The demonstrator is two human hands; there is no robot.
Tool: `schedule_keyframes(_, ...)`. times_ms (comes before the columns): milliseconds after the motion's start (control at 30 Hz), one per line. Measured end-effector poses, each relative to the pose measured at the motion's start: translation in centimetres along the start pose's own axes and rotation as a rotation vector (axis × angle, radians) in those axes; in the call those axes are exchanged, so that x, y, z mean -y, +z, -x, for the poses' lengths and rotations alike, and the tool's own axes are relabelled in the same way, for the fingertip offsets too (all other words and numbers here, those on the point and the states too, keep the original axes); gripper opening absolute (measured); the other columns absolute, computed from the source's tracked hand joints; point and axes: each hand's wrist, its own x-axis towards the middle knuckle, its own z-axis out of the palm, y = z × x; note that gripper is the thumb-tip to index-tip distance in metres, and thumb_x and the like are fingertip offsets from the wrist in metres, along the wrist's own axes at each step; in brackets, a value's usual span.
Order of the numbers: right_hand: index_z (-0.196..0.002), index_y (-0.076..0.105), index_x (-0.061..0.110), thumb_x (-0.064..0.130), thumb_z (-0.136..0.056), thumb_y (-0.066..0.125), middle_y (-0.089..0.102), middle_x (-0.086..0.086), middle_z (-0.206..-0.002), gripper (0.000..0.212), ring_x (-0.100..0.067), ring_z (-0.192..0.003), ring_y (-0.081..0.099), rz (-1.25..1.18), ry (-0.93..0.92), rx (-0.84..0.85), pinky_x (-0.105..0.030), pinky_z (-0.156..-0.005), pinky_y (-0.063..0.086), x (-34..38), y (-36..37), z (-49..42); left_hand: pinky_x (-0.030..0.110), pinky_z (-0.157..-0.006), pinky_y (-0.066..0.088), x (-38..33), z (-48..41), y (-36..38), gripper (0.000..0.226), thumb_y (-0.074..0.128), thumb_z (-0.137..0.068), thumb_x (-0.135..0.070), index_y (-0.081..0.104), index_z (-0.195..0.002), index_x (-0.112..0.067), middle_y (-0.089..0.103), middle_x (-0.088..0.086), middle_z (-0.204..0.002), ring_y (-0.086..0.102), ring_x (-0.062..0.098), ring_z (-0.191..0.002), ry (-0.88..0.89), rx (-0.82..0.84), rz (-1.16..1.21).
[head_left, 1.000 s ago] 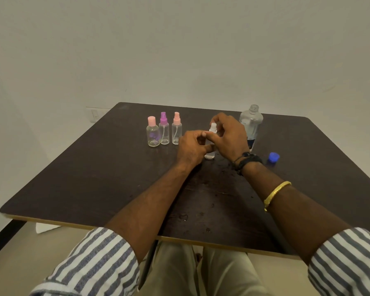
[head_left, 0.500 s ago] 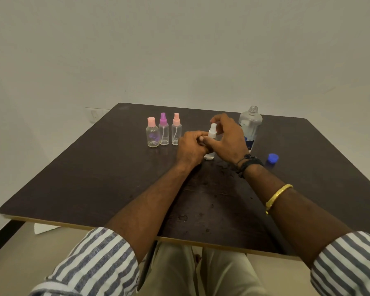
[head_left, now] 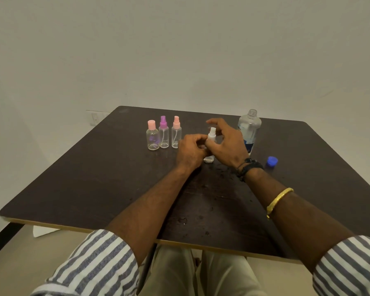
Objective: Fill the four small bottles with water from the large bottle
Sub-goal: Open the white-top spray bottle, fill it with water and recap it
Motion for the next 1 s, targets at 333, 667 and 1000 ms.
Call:
schedule_keyframes(333, -0.117, 0.058, 0.020, 0.016, -0.083, 0.069, 0.057, 0.011, -0.073, 0.036, -0.010, -0.071, 0.060, 0.016, 0.070, -0.068, -0.037, -0.070, 0.059, 0.2, 0.0, 0.2, 0.042, -0.080, 0.064, -0.3, 0.2, 0.1, 0.035, 0.087, -0.076, -0.017, 0.078, -0.109, -0.016, 0.079, -0.004, -0.095, 0.076, 0.011, -0.085, 0.001, 0.012, 0.004)
schedule_keyframes(667, -0.121, 0.049, 0.023, 0.024, -0.084, 0.074, 0.065, 0.002, -0.082, 0.044, -0.013, -0.072, 0.063, 0.056, 0.113, -0.065, -0.036, -0.068, 0.059, 0.1, 0.3, -0.1, 0.042, -0.079, 0.064, -0.5, 0.2, 0.0, 0.033, 0.088, -0.075, -0.015, 0.078, -0.106, -0.015, 0.079, -0.004, -0.093, 0.076, 0.012, -0.083, -0.014, 0.017, -0.008)
schedule_keyframes(1000, -0.138, 0.043, 0.022, 0.022, -0.083, 0.078, 0.070, -0.008, -0.107, 0.065, -0.021, -0.093, 0.069, -0.019, 0.214, -0.006, -0.038, -0.084, 0.061, -0.6, 1.1, 1.5, 0.036, -0.094, 0.060, -0.2, 0.5, -1.3, 0.069, 0.091, -0.072, -0.015, 0.063, -0.133, -0.003, 0.073, 0.011, -0.118, 0.072, 0.018, -0.105, -0.082, 0.068, -0.020)
